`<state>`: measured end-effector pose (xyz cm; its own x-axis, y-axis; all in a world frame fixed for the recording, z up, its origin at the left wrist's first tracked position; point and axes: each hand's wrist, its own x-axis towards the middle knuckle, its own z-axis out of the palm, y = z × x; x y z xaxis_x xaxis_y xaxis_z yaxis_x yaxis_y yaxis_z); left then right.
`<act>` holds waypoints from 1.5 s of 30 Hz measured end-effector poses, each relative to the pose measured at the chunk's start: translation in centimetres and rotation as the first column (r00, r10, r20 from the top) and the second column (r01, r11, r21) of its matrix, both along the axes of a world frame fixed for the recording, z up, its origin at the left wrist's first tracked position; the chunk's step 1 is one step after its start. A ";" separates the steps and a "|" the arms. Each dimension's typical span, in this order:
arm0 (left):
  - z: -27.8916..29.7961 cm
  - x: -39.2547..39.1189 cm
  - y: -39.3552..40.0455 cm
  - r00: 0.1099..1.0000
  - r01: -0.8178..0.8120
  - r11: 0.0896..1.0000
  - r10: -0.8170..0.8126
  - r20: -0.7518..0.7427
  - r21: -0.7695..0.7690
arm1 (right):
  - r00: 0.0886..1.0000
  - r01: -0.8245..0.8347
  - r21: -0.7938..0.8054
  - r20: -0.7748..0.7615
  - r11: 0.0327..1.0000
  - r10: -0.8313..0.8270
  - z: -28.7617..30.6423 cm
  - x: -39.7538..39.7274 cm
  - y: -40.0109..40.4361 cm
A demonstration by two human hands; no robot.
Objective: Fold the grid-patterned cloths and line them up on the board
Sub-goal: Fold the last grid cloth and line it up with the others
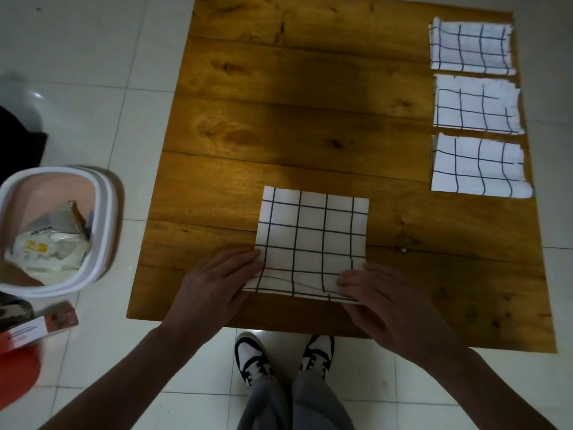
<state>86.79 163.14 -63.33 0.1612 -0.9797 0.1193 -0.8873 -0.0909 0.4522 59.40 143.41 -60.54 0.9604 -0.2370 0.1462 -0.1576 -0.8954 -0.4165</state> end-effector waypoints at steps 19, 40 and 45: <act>-0.4 -0.4 1.0 1.000 -0.019 0.999 0.018 -0.020 -0.047 | 0.979 0.203 0.149 -0.035 0.968 -0.200 -3.4 -1.0 -1.4; 0.4 -4.0 -3.7 0.743 -0.578 0.802 0.594 -0.308 0.151 | 0.649 0.747 0.324 -0.166 0.580 -0.743 -2.7 3.6 0.2; 0.7 -3.8 -4.0 0.762 -0.559 0.816 0.575 -0.299 0.146 | 0.616 0.776 0.290 -0.161 0.560 -0.771 -2.7 3.5 0.2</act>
<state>82.98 159.14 -62.63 0.7094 -0.7004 -0.0789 -0.4767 -0.5592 0.6783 62.85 143.62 -63.19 0.3887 -0.9174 -0.0854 -0.7366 -0.2537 -0.6270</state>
